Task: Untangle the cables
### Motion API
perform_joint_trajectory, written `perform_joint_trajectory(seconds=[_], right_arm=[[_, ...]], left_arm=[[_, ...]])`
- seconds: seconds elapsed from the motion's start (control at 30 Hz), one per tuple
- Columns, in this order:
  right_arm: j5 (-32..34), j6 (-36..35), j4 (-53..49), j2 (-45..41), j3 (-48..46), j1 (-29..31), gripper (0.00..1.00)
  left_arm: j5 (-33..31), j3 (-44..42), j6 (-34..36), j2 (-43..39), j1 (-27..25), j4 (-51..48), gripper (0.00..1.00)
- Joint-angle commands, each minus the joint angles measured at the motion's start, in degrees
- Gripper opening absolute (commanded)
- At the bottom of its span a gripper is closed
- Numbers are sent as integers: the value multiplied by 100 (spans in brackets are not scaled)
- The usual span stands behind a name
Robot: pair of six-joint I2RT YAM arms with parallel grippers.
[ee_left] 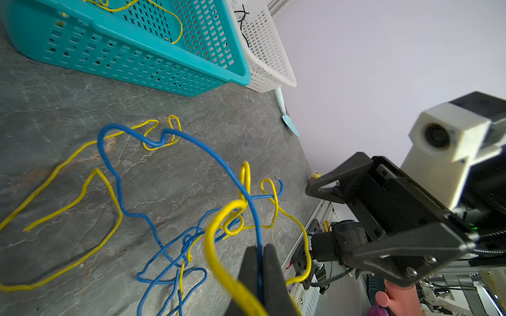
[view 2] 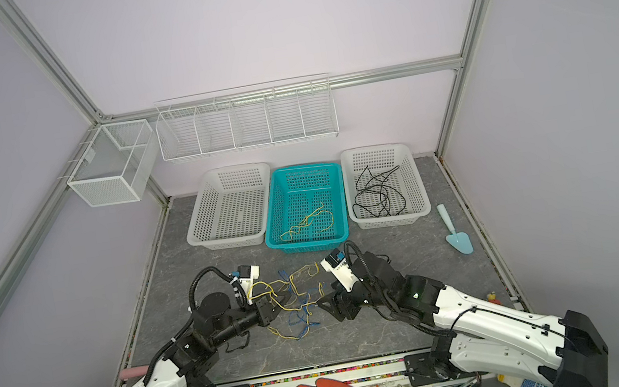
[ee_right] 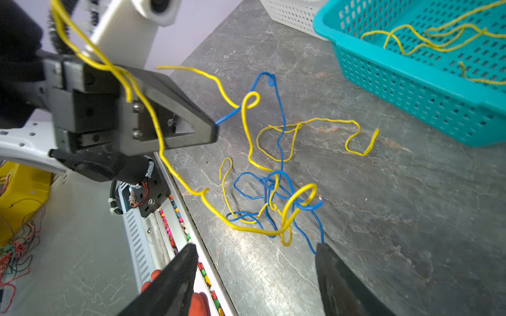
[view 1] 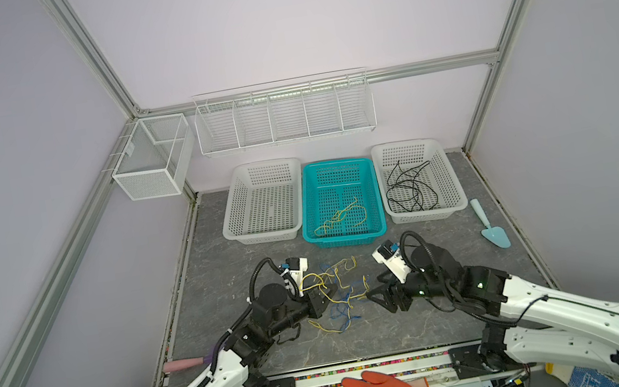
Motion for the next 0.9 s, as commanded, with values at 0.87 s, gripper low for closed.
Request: perform_joint_trajectory(seconds=[0.87], right_arm=[[1107,-1774,384,2294,1446,1229,64]], left_arm=[[6,357,84,110,-6,-328,0]])
